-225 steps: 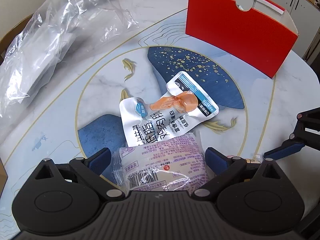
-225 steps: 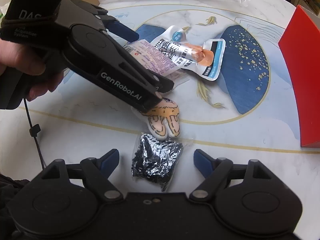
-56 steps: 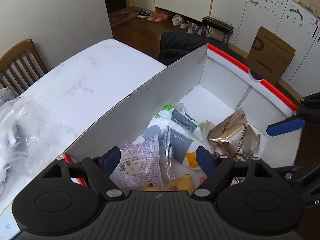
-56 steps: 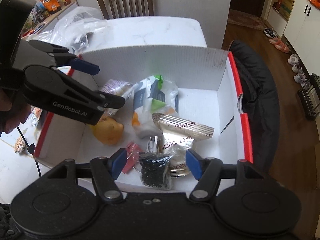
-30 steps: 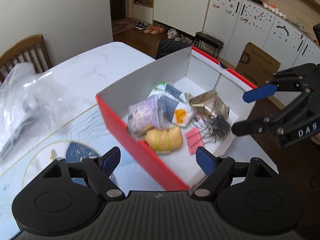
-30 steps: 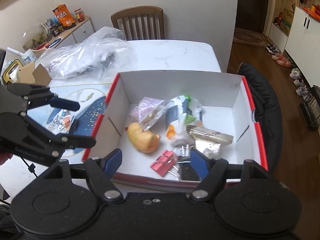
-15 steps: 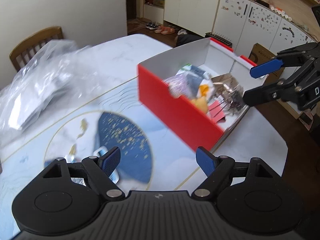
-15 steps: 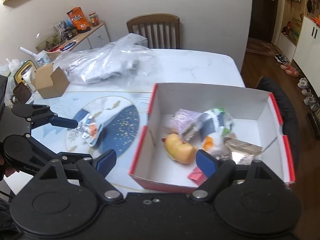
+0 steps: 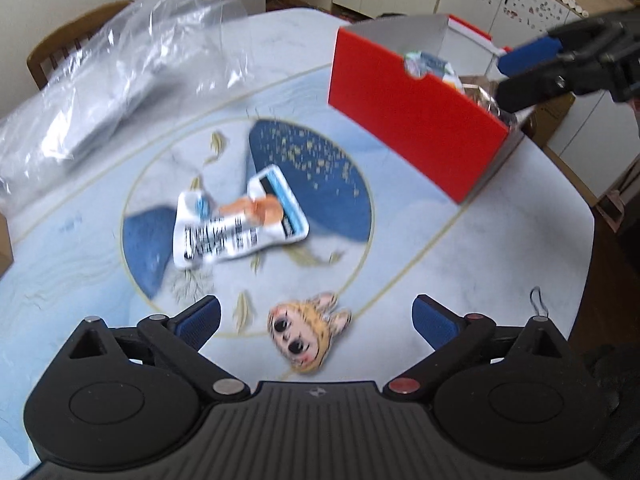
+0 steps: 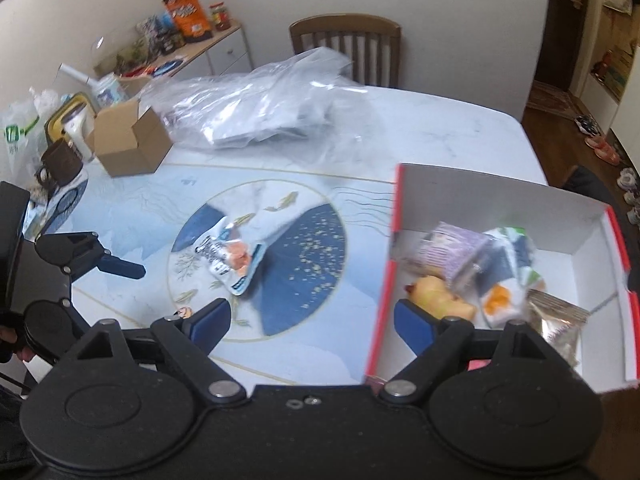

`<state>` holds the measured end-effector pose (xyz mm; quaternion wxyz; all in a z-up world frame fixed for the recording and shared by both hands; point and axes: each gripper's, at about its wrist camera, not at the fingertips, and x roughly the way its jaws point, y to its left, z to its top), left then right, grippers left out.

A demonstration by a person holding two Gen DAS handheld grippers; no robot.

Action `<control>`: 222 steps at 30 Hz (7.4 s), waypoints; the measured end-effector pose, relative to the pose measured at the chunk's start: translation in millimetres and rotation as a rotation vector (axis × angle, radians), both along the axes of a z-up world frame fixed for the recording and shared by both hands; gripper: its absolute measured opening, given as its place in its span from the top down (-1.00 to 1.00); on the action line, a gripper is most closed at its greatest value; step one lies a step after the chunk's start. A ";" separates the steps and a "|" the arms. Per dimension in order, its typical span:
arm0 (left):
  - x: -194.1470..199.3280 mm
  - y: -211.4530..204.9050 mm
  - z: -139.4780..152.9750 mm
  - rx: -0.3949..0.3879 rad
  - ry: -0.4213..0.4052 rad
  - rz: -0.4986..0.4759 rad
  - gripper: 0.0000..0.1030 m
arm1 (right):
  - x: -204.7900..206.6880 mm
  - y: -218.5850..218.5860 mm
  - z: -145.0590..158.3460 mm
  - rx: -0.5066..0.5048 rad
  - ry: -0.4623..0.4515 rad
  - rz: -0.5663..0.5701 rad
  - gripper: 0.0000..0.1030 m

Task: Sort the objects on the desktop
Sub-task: 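Move both tools back away from the shoebox toward the table, then grasp the white sausage snack packet with the right tool, then grasp the cartoon bunny sticker with the left tool while the right tool lifts the packet, then carry the sticker and sausage packet over the red shoebox with both tools, then open the left tool to drop the sticker while the right tool releases the packet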

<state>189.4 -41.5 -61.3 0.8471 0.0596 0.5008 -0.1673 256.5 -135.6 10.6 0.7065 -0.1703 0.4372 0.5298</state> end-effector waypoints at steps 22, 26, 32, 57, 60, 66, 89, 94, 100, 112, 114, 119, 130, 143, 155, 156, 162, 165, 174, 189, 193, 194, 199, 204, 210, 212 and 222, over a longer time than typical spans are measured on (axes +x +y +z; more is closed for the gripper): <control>-2.3 3.5 -36.8 0.016 -0.032 -0.174 -0.99 | -48.5 143.4 -60.9 -0.151 -0.054 0.227 -0.72; 2.2 2.1 -37.0 0.020 -0.044 -0.179 -0.99 | -53.9 169.4 -73.7 -0.173 -0.067 0.287 -0.72; 7.7 0.9 -35.7 0.016 -0.056 -0.172 -0.99 | -63.1 200.8 -86.9 -0.184 -0.054 0.361 -0.73; 5.4 20.5 -42.6 0.003 -0.071 -0.072 -0.99 | -73.4 229.8 -118.4 -0.231 -0.100 0.474 -0.61; 5.5 19.5 -43.0 0.009 -0.076 -0.081 -0.99 | -72.5 227.9 -115.3 -0.213 -0.102 0.466 -0.29; 6.0 16.4 -43.7 0.019 -0.085 -0.103 -0.99 | -67.6 221.5 -115.0 -0.199 -0.099 0.435 -0.24; 4.6 -5.6 -59.8 0.030 -0.044 -0.124 -0.46 | -38.1 160.6 -118.2 -0.251 -0.057 0.290 -0.22; 4.2 -6.8 -57.3 0.037 -0.058 -0.083 -0.06 | -41.6 151.1 -112.8 -0.237 -0.033 0.278 -0.21; 1.5 -6.5 -54.3 0.036 -0.056 -0.072 -0.02 | -45.3 138.9 -102.5 -0.223 -0.013 0.262 -0.21; -9.7 -5.8 -40.0 0.014 -0.069 -0.054 -0.02 | -55.4 94.3 -79.0 -0.211 0.016 0.211 -0.21; -11.7 -6.7 -35.9 0.009 -0.072 -0.057 -0.02 | -55.5 85.8 -71.9 -0.197 0.022 0.196 -0.21; -12.9 -11.4 -21.1 0.004 -0.084 -0.068 -0.02 | -55.7 63.9 -52.3 -0.159 0.031 0.167 -0.21; -13.6 -33.2 18.7 -0.024 -0.120 -0.104 -0.02 | -41.5 3.9 -21.6 -0.120 0.031 0.083 -0.21; -0.7 -89.0 49.2 -0.030 -0.180 -0.168 -0.02 | 1.6 -59.5 -3.9 -0.123 -0.004 0.016 -0.21; 35.0 -169.1 67.5 0.005 -0.241 -0.256 -0.02 | 61.8 -104.7 4.2 -0.094 -0.064 -0.029 -0.21; 38.7 -175.1 68.8 0.009 -0.245 -0.261 -0.02 | 67.2 -106.8 4.6 -0.092 -0.070 -0.031 -0.21; 62.8 -205.0 70.5 0.036 -0.244 -0.283 -0.02 | 100.8 -112.2 3.6 -0.074 -0.094 -0.044 -0.21; 76.9 -214.5 69.4 0.047 -0.238 -0.286 -0.02 | 116.7 -109.8 1.3 -0.067 -0.098 -0.051 -0.21; 123.6 -234.0 56.7 0.069 -0.176 -0.268 -0.02 | 153.7 -84.3 -15.6 -0.064 -0.102 -0.066 -0.21; 171.3 -266.5 13.4 0.109 -0.047 -0.305 -0.02 | 193.0 -52.8 -71.4 -0.102 -0.017 -0.147 -0.22; 177.5 -269.2 2.3 0.121 -0.015 -0.301 -0.02 | 193.2 -50.2 -82.0 -0.118 -0.010 -0.146 -0.22; 178.8 -269.3 -0.1 0.121 -0.007 -0.300 -0.02 | 192.6 -49.6 -83.4 -0.120 -0.010 -0.144 -0.22; 185.5 -270.3 -10.1 0.123 0.013 -0.294 -0.02 | 193.6 -48.7 -90.2 -0.117 0.013 -0.149 -0.22; 191.9 -271.4 -16.5 0.116 0.032 -0.292 -0.02 | 194.5 -43.6 -98.9 -0.126 0.030 -0.145 -0.22; 193.7 -269.7 -20.7 0.107 0.034 -0.291 -0.02 | 195.4 -41.7 -106.6 -0.131 0.048 -0.147 -0.25; 193.7 -268.2 -19.2 0.095 0.031 -0.288 -0.02 | 195.9 -41.5 -105.5 -0.126 0.052 -0.144 -0.27; 189.9 -256.4 -8.5 0.047 0.008 -0.255 -0.18 | 194.5 -43.6 -91.9 -0.092 0.053 -0.136 -0.47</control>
